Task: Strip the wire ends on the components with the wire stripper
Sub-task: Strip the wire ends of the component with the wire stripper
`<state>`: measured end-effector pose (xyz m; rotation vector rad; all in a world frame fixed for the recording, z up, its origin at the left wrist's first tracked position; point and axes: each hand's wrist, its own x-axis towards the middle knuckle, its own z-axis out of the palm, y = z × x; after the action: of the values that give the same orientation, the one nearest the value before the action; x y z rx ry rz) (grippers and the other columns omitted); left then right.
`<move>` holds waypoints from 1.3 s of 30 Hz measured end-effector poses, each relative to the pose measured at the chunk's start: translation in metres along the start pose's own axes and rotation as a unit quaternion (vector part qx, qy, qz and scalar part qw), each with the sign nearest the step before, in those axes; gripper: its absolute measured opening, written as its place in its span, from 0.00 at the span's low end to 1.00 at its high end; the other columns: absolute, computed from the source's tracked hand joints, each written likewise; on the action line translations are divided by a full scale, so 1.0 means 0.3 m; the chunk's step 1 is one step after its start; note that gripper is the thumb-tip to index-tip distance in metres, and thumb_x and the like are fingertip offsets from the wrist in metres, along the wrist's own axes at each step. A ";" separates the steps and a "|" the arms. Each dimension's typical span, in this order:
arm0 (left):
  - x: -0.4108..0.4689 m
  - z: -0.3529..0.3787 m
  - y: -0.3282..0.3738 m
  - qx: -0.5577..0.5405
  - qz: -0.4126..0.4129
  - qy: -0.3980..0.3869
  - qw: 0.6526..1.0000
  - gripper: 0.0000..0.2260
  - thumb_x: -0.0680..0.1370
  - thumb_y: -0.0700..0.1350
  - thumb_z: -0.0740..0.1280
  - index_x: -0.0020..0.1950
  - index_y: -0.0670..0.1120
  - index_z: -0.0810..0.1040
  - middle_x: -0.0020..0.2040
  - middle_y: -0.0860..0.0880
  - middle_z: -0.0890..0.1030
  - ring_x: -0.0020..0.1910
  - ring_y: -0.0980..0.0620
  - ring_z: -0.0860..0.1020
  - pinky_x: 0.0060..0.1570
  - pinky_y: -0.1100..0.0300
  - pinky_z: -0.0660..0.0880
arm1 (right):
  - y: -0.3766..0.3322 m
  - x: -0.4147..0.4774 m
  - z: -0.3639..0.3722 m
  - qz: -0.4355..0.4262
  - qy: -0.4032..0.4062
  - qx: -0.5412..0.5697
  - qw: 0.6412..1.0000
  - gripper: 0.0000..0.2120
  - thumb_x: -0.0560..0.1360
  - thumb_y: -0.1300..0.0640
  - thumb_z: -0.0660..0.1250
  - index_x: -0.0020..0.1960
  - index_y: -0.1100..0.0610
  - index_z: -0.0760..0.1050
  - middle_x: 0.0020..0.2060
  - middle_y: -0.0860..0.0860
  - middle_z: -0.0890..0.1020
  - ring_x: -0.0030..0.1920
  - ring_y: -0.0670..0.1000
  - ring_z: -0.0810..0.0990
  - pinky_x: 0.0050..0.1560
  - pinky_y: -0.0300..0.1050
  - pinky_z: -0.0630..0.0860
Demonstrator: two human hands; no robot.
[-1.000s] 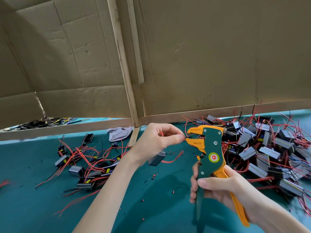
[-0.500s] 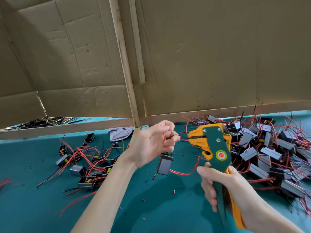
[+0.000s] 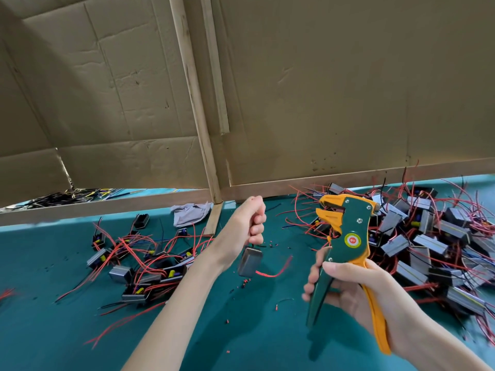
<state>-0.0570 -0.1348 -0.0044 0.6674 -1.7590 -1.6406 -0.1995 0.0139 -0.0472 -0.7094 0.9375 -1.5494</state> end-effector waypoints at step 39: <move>0.011 0.032 -0.089 0.219 0.073 0.057 0.971 0.07 0.78 0.44 0.68 0.41 0.52 0.76 0.32 0.54 0.81 0.29 0.55 0.70 0.34 0.64 0.67 | 0.003 0.009 -0.013 0.044 -0.002 -0.001 0.999 0.08 0.60 0.64 0.71 0.39 0.65 0.80 0.36 0.66 0.78 0.36 0.65 0.81 0.38 0.58 0.81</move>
<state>-0.0679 -0.1332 -0.0308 0.7880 -2.0487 -1.0989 -0.2029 0.0120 -0.0501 -0.6644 0.9550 -1.4698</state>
